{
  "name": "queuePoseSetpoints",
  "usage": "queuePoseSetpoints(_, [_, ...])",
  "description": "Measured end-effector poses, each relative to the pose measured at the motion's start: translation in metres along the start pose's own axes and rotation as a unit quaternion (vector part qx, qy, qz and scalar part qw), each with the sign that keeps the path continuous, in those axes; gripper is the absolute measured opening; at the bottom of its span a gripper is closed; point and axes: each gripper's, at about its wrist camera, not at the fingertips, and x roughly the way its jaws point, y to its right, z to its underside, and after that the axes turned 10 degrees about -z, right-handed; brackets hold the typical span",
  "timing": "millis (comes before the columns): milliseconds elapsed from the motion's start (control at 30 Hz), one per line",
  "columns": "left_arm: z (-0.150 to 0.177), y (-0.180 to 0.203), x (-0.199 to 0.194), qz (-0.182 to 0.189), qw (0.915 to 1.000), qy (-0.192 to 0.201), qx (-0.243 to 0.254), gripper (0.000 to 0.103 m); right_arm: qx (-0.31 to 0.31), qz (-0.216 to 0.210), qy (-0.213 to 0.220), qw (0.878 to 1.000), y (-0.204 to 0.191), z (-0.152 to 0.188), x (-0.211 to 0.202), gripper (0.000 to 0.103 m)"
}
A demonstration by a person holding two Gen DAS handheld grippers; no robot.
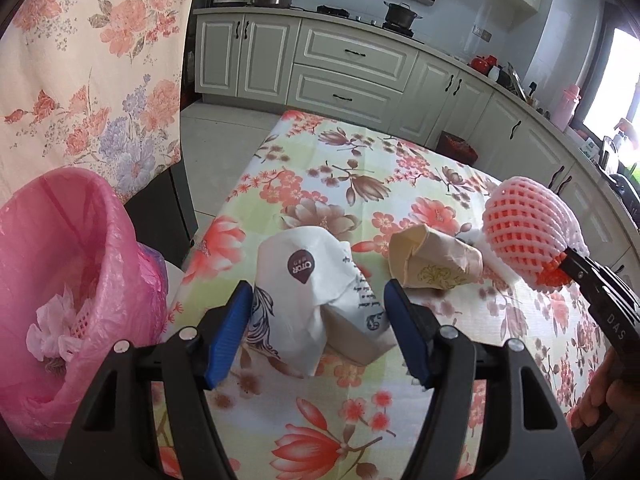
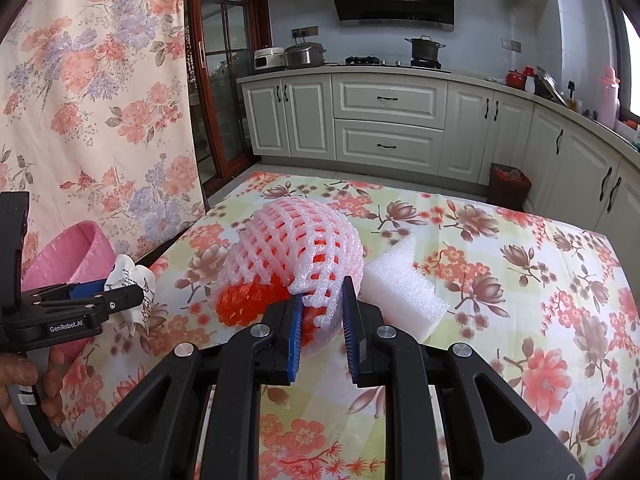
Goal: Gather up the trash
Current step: 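Lift the pink foam net with the right tool while the left grasps the white paper cup, then carry the foam net and paper cup over the pink bin and open both tools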
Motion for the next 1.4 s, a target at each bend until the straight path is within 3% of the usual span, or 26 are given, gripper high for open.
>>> queuePoseSetpoints(533, [-0.011, -0.061, -0.064, -0.021, 0.9970, 0.062, -0.040, 0.066, -0.029, -0.015, 0.021, 0.999, -0.054, -0.020, -0.013, 0.018])
queuePoseSetpoints(1400, [0.001, -0.199, -0.122, -0.078, 0.9838, 0.112, -0.117, 0.066, -0.104, -0.097, 0.017, 0.990, -0.201, -0.051, 0.018, 0.018])
